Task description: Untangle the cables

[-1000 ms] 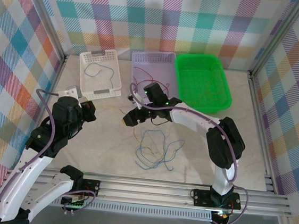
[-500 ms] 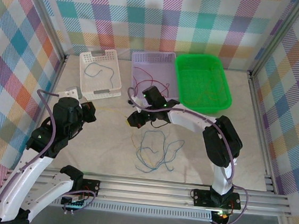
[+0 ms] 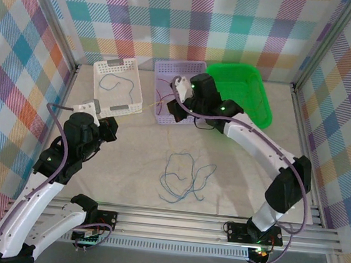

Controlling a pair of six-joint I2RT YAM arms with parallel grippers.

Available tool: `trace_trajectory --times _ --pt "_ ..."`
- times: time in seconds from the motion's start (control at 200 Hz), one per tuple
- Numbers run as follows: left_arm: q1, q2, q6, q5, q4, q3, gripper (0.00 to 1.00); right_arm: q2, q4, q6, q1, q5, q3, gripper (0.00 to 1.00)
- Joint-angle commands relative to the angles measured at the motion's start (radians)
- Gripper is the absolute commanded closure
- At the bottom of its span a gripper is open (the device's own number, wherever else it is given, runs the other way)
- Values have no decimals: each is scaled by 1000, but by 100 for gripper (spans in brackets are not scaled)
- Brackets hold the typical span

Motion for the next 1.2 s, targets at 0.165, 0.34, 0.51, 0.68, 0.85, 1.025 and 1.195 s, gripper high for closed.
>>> trace_trajectory --times 0.165,0.34,0.51,0.68,0.85,1.025,1.195 --pt "10 -5 29 -49 -40 -10 59 -34 -86 -17 -192 275 114 100" --pt "11 -5 31 -52 -40 -12 49 0 -79 -20 -268 393 198 100" --pt "10 -3 33 -47 -37 -16 48 53 12 -10 -337 515 230 100" --pt "10 0 38 -42 -36 -21 48 95 181 0 -387 624 187 100" --pt "10 7 40 -42 -31 -22 48 148 297 28 -434 652 145 100" --pt "10 9 43 -43 -30 -23 48 155 405 84 -487 682 -7 100" --pt "10 22 44 -35 -25 -21 48 189 445 86 -497 713 -122 100"
